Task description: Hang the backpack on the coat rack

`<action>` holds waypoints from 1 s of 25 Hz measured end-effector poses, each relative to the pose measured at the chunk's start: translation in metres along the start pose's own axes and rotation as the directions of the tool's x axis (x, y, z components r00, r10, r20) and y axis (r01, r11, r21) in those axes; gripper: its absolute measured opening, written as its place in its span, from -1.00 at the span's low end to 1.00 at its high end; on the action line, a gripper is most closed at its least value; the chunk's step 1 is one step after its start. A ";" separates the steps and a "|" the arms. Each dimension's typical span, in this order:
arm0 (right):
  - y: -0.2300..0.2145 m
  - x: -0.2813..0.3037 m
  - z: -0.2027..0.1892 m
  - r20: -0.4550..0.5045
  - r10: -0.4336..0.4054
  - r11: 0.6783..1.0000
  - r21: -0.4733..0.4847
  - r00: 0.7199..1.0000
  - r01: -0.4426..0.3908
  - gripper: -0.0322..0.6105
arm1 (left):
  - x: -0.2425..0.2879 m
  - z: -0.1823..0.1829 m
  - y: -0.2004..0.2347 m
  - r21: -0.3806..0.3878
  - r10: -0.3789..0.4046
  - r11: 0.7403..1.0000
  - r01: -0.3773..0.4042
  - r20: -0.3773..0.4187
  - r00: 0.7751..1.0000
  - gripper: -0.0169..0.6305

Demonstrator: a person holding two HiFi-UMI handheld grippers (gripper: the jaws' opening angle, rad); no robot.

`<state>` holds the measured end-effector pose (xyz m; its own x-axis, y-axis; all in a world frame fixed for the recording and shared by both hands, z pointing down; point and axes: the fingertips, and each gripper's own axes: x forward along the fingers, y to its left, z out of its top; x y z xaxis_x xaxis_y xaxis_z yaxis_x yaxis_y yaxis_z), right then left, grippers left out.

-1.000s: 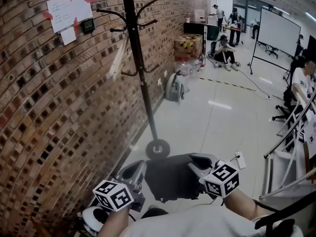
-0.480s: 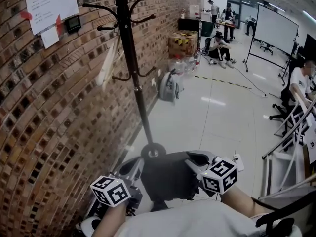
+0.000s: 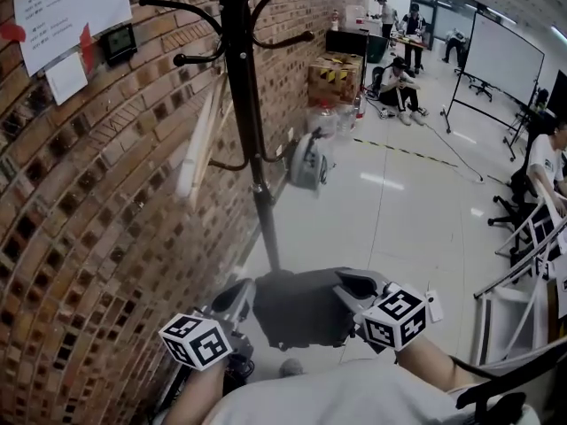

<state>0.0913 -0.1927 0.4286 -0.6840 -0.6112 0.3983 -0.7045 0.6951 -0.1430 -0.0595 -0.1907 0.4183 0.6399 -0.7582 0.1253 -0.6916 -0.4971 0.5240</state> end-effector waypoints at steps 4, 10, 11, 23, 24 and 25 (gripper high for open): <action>-0.018 0.034 0.029 0.022 -0.006 1.000 -0.012 1.000 0.007 -0.74 | 0.015 0.018 0.028 0.000 0.001 1.000 -0.001 0.000 1.000 -0.94; -0.041 0.083 0.067 0.040 -0.005 1.000 -0.022 0.999 0.006 -0.74 | 0.035 0.038 0.062 0.000 -0.006 1.000 0.006 -0.002 1.000 -0.94; -0.044 0.091 0.073 0.042 -0.004 1.000 -0.021 0.999 0.005 -0.74 | 0.037 0.040 0.068 0.000 -0.007 1.000 0.007 -0.003 1.000 -0.94; -0.079 0.155 0.116 0.048 0.004 0.999 0.037 0.999 -0.005 -0.74 | 0.062 0.041 0.112 -0.033 -0.017 0.999 0.016 -0.040 0.999 -0.94; -0.082 0.160 0.117 0.045 0.001 0.999 0.036 0.999 -0.003 -0.74 | 0.062 0.041 0.114 -0.037 -0.016 0.999 0.015 -0.041 0.999 -0.94; -0.085 0.165 0.117 0.042 -0.004 0.999 0.035 0.999 0.003 -0.74 | 0.062 0.040 0.117 -0.040 -0.015 0.999 0.014 -0.042 0.999 -0.94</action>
<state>0.0163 -0.3972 0.4009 -0.6882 -0.6294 0.3608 -0.7126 0.6797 -0.1737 -0.1138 -0.3130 0.4536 0.6639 -0.7321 0.1524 -0.6688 -0.4901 0.5589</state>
